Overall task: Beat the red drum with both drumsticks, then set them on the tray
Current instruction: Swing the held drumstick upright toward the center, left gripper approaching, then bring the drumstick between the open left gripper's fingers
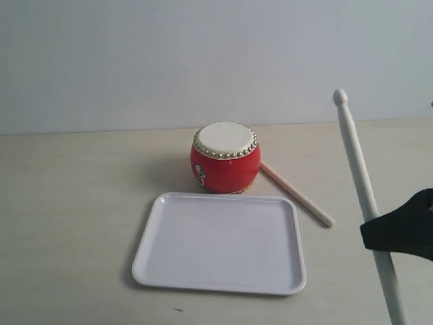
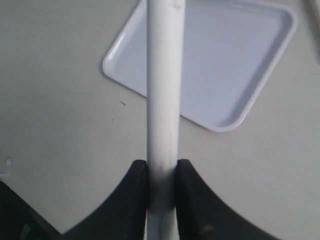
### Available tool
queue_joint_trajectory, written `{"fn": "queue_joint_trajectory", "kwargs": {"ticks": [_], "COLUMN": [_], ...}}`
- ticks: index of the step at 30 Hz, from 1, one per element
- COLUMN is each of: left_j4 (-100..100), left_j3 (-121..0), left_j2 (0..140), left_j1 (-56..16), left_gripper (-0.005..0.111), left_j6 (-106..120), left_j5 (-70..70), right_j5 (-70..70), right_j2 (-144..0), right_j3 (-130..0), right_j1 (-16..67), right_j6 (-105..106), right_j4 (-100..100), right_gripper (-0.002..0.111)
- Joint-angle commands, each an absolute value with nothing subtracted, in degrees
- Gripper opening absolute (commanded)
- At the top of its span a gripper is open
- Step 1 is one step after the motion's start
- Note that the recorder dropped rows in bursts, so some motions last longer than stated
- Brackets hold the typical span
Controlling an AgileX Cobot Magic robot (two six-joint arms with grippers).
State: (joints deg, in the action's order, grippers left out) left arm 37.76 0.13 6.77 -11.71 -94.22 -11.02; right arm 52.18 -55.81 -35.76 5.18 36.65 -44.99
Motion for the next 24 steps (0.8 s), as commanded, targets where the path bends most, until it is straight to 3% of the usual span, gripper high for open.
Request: {"fn": "queue_joint_trajectory", "kwargs": {"ticks": [1,6,14,21,24], "left_j4": [53.9,59.6,80.0,80.3,78.6], "left_j3": [-1.5,-9.7,-20.2,-22.3,-22.0], "left_j2": [16.9,29.8,50.2,64.6,69.0], "left_j1": [-19.6,-23.3,-21.8,-9.6,-4.8], "left_gripper": [0.000,0.000,0.000,0.000,0.000], "left_j6": [-103.0,-102.2,-109.8,-98.2,-96.2], "left_j5": [-13.9,-18.0,-39.5,-67.7,-70.0], "right_j5": [52.6,56.0,62.0,64.4,63.6], "right_j2": [-55.7,-59.8,-66.9,-73.3,-76.4], "right_j3": [-35.3,-35.3,-35.3,-35.3,-35.3], "right_j1": [6.0,6.0,6.0,6.0,7.7], "right_j6": [39.1,44.5,55.5,66.1,69.3], "right_j4": [-46.5,-51.9,-60.8,-77.5,-82.3], "right_gripper": [0.000,0.000,0.000,0.000,0.000]}}
